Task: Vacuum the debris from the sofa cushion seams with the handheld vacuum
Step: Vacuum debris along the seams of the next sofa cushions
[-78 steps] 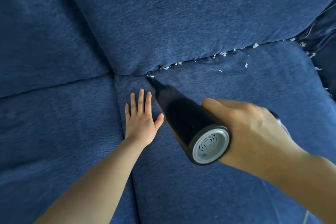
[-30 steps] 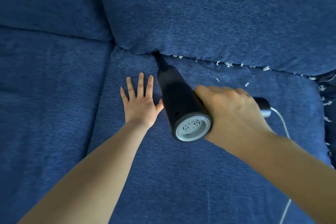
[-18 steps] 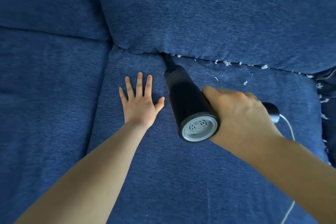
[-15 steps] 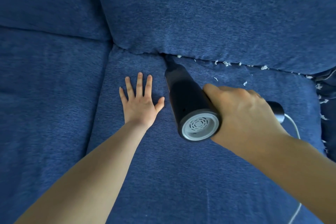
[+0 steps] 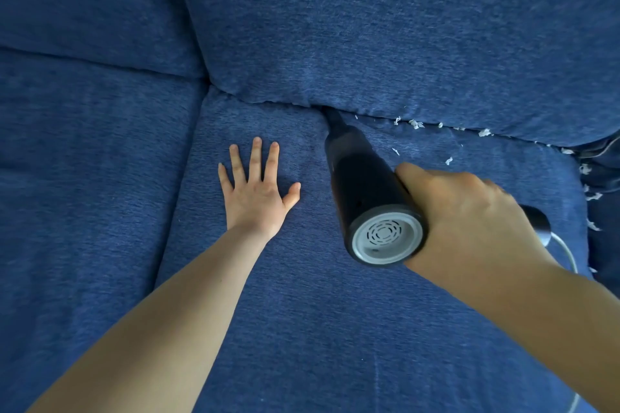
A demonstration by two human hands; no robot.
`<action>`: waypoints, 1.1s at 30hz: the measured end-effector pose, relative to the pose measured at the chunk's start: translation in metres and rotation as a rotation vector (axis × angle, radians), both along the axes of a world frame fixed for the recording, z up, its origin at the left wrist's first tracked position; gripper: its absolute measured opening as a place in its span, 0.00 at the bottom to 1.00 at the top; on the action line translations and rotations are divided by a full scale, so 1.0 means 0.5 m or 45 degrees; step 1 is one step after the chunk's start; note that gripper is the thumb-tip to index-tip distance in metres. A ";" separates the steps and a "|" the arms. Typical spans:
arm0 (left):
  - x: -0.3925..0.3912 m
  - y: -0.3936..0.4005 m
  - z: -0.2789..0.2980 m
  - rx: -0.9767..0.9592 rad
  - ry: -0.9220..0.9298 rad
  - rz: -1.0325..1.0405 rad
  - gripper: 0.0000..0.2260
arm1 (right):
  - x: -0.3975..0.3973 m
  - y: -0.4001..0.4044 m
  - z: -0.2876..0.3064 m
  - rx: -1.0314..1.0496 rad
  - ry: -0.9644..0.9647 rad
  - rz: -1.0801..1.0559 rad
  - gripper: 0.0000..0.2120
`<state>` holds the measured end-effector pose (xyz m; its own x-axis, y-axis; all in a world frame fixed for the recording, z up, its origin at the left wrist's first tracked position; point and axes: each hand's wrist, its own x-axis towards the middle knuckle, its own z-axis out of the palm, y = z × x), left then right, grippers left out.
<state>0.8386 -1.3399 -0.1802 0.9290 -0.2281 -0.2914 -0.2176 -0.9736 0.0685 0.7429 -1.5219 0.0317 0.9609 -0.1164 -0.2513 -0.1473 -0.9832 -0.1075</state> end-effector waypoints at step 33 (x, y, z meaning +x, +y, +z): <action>-0.050 -0.187 0.023 -0.080 0.110 -0.027 0.31 | -0.077 -0.165 -0.016 -0.051 -0.024 0.044 0.14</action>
